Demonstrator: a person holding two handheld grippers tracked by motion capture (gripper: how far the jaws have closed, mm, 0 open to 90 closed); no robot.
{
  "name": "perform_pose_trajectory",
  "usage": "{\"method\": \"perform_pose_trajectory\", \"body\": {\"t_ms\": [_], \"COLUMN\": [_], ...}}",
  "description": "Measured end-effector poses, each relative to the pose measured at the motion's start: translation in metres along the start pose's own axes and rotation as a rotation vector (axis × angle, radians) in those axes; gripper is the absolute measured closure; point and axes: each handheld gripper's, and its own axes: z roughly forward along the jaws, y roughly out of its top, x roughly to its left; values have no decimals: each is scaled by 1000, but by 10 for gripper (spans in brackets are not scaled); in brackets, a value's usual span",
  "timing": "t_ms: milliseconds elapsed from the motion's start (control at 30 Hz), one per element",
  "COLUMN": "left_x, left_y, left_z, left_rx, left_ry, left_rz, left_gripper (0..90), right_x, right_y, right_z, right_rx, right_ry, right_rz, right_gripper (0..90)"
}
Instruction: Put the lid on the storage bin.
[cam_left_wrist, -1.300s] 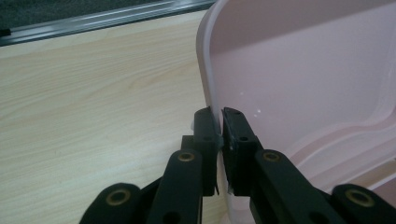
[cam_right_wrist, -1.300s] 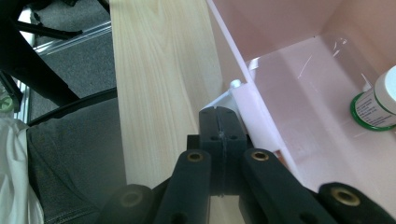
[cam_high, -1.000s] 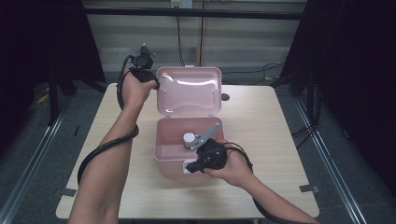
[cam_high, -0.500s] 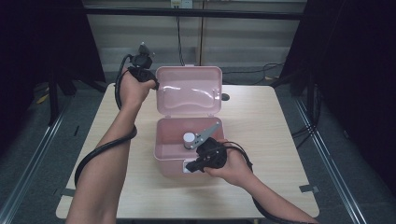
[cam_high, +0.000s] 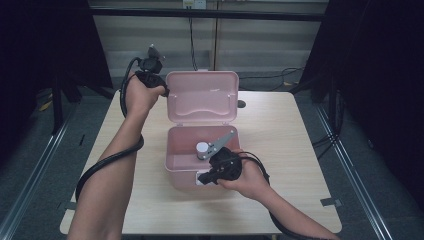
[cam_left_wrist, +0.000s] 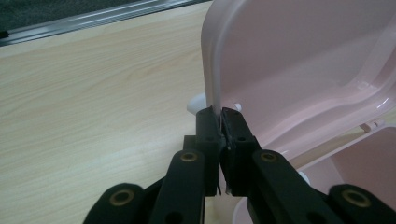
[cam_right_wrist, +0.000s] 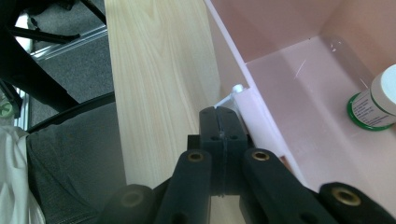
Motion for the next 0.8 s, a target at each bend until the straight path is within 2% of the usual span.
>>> {"method": "perform_pose_trajectory", "body": {"t_ms": [800], "left_x": [-4], "left_y": [-6], "left_z": [-11], "left_rx": [1], "left_ry": [-3], "left_rz": [19], "left_gripper": [872], "right_x": [0], "right_y": [2], "right_z": [2], "right_rx": [-3], "right_ry": [5], "right_rz": [5], "right_gripper": [900]}}
